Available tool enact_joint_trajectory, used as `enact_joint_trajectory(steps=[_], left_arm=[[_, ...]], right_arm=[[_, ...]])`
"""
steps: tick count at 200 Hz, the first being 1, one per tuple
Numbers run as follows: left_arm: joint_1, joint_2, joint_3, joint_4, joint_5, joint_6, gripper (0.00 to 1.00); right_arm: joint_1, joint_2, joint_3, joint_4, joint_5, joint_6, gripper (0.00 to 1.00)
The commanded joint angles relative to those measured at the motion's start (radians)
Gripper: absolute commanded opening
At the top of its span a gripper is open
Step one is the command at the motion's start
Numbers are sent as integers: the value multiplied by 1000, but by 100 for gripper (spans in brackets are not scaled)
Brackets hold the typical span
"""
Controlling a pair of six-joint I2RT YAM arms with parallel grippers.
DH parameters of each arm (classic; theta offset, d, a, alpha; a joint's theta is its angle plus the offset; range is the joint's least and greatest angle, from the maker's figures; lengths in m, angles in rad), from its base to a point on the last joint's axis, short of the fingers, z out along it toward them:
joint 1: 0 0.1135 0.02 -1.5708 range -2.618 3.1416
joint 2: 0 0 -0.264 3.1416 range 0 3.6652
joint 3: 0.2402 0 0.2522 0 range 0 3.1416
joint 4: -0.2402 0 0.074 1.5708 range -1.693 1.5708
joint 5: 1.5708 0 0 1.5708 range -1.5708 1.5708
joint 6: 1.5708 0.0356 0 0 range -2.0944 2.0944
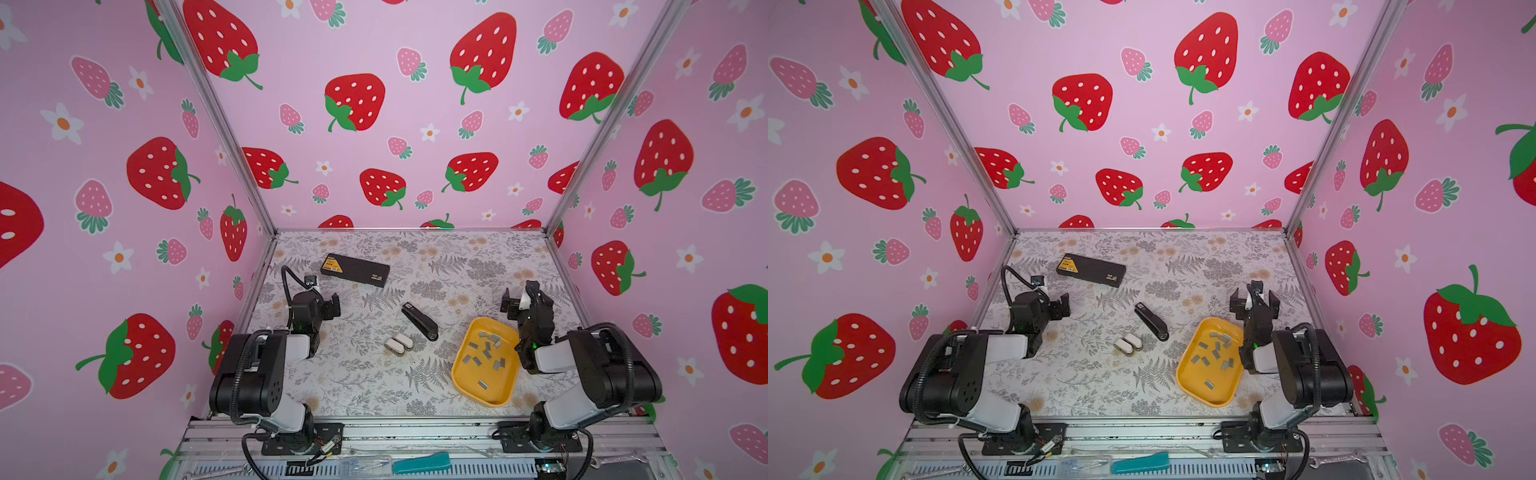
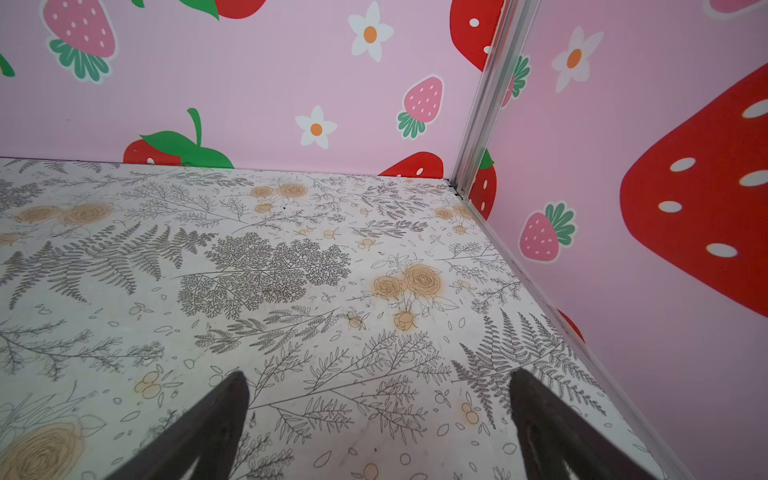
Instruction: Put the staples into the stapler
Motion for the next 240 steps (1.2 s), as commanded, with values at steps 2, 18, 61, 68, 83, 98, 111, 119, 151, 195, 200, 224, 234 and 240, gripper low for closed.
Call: enact_joint_trajectory(steps=[2,18,61,68,83,98,111,119,151,195,200,224,234,240], left_arm=[[-2,7,21,20,-3,1,99],[-2,6,21,21,-1,0,99],[-2,6,21,20,-1,1,99],[-1,6,21,20,-1,0,99],[-1,6,21,20,-1,-1,99],[-2,6,19,20,-1,1,99],[-1,6,20,21,-1,1,99],[-2,6,19,22,-1,2,99],[-1,4,17,24,-2,2,99],[-1,6,19,22,-2,0,99],[-1,6,19,22,-2,-1,99],[-1,6,19,22,-2,0,99],[-1,6,19,21,-2,0,99],[-1,5,19,21,-2,0,99]], right_arm=[[4,4,-4,33,20,-9,99],[4,5,-4,31,20,-9,99],[4,5,-5,32,20,-9,99],[3,4,-5,32,19,-9,99],[4,4,-5,32,20,-9,99],[4,3,-7,35,19,-9,99],[5,1,-10,41,22,-10,99],[5,1,-10,41,21,-11,99],[6,4,-8,39,22,-10,99],[5,5,-7,36,21,-9,99],[5,4,-8,36,21,-9,99],[14,-36,7,6,117,16,99],[23,-122,44,-144,144,23,99],[26,-155,56,-207,148,26,99]])
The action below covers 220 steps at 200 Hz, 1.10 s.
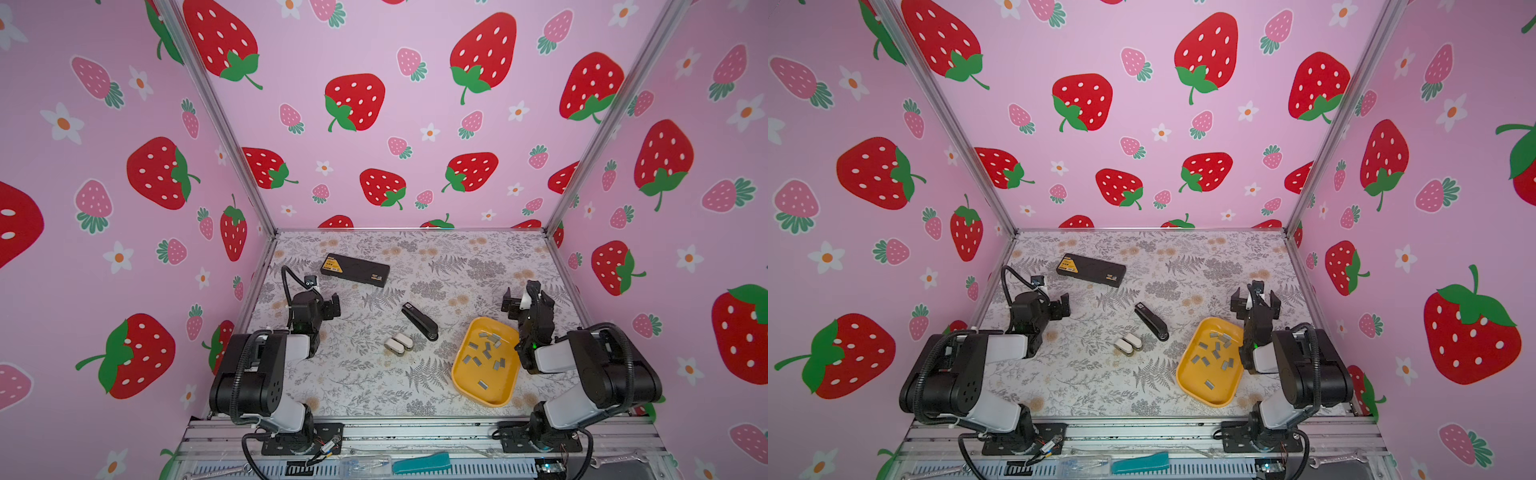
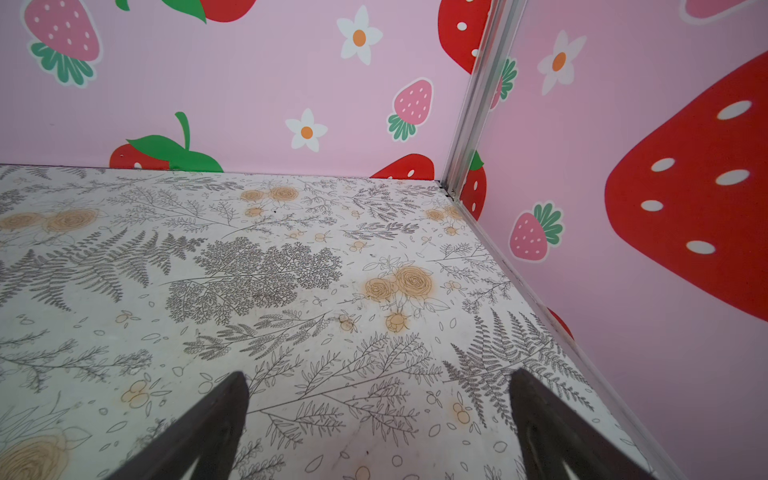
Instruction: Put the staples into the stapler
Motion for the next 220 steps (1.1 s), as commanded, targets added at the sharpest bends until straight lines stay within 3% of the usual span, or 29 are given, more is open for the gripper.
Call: enact_joint_trajectory(steps=[1,13,27,50,70,86,104,125,139,155,164,180,201,220], left_arm=[[-1,5,19,21,-2,0,99],[-2,-3,19,33,0,-3,99],[-2,-72,38,-71,5,2,99],[-17,-199,29,-159,-17,4,99],[-37,-334,14,-196,-24,-46,99],[-37,-461,95,-422,50,-156,99],[-39,-531,165,-575,197,-205,99],[-39,-556,138,-574,461,-144,99],[-36,-577,162,-652,478,-184,99],[-36,-621,116,-580,503,-223,99],[-37,-646,99,-556,504,-238,99],[-38,-693,93,-578,479,-232,99],[-37,-752,49,-580,384,-233,99],[-36,-810,-19,-553,236,-292,99]], right_arm=[[17,-137,56,-186,96,23,99],[23,-162,50,-194,130,30,99],[27,-207,67,-253,152,68,99],[27,-339,194,-589,89,191,99],[28,-422,343,-972,104,419,99],[19,-518,340,-1046,-28,462,99],[15,-603,308,-1030,-324,408,99],[59,-612,333,-1206,-306,496,99],[98,-594,347,-1310,-294,527,99],[174,-599,348,-1401,-229,565,100],[238,-624,335,-1436,-168,597,95],[356,-703,296,-1467,-111,672,71],[481,-778,225,-1474,-42,767,49],[552,-790,191,-1523,45,825,44]])
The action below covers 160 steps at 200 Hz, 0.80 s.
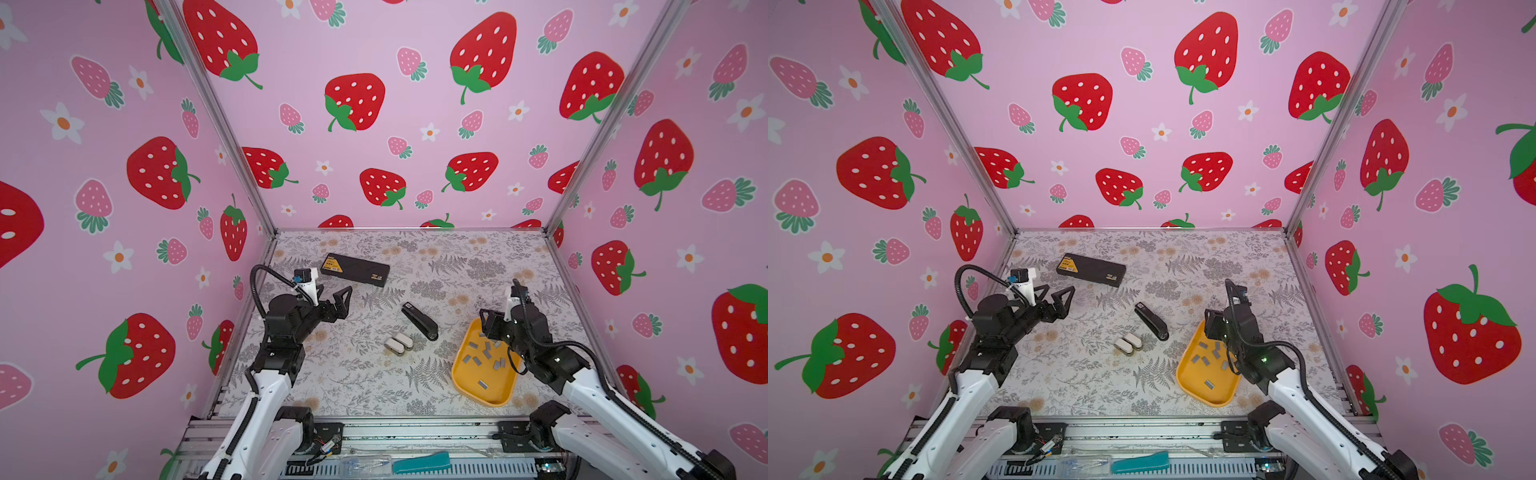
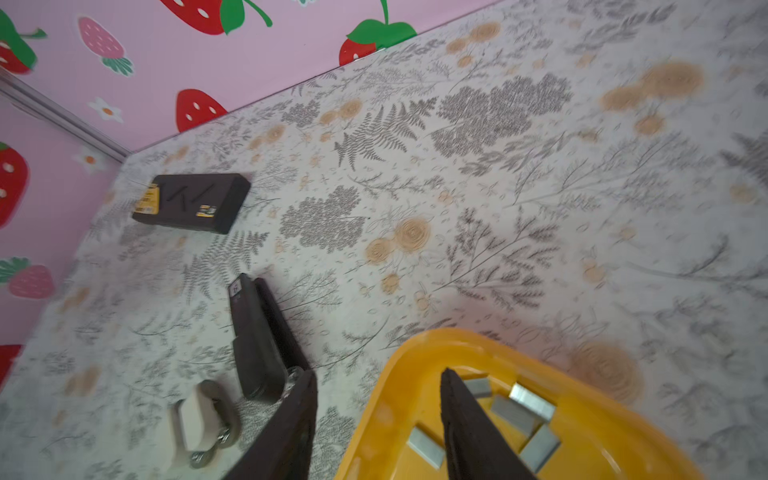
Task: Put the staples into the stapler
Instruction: 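Move the left gripper toward the black stapler while the right moves over the tray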
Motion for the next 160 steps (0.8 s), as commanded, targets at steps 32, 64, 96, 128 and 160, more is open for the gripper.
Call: enact_joint_trajectory(steps=[32,64,96,128,160], left_arm=[[1,-148,-115,-93,-324,-156,99],[0,-171,-192,-41,-211,-151,99],[0,-103,-251,4,-234,-179,99],[0,-15,-231,40,-179,-169,99],[-1,-14,-234,43,-175,-168,99]], right_arm=[[101,-2,-76,-132,188,156,40],[100,29,-102,-84,217,113,40],[70,121,-79,-48,214,67,32],[34,200,-99,38,189,52,32],[-13,234,-112,81,188,41,32]])
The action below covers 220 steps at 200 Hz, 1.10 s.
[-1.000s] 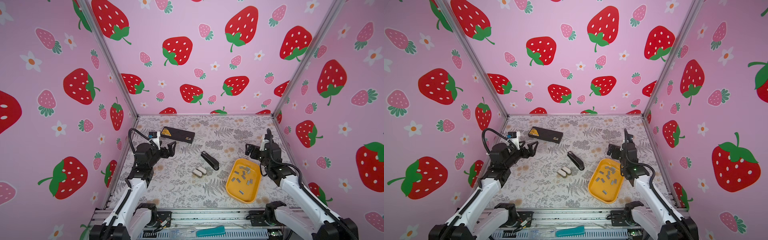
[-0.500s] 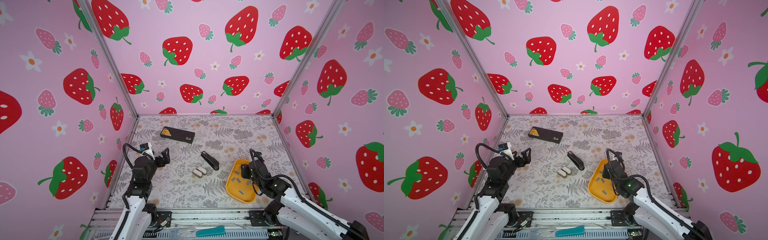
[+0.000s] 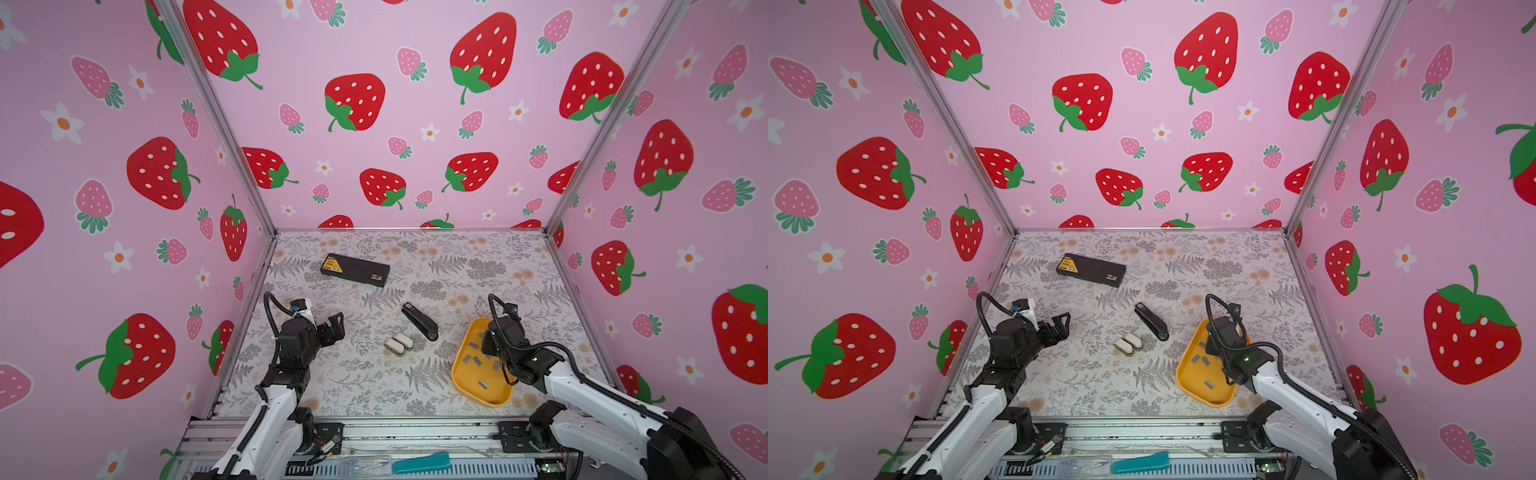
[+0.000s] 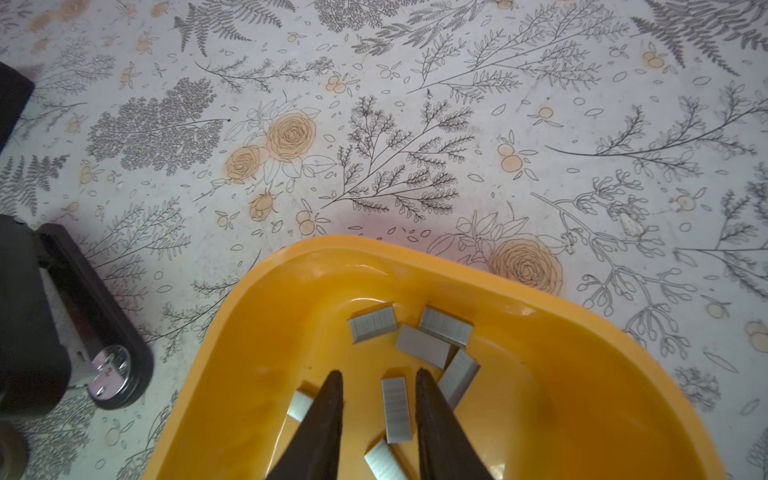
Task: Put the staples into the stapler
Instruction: 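Move the left gripper toward the black stapler while the right moves over the tray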
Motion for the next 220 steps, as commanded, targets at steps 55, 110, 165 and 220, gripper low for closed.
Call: enact_joint_trajectory(steps=[55,110,165,220], left_arm=[[-5,-95,-23,42,9,-16,99],[-5,-111,-28,37,3,-18,99],[-4,-89,-17,33,-5,-20,99],[-5,-22,21,31,7,-19,99]], right_arm=[[-100,70,-1,132,-31,-42,31],[-123,154,68,176,-29,-78,30],[-134,286,172,233,-71,-132,28],[-134,406,274,291,-121,-193,28]])
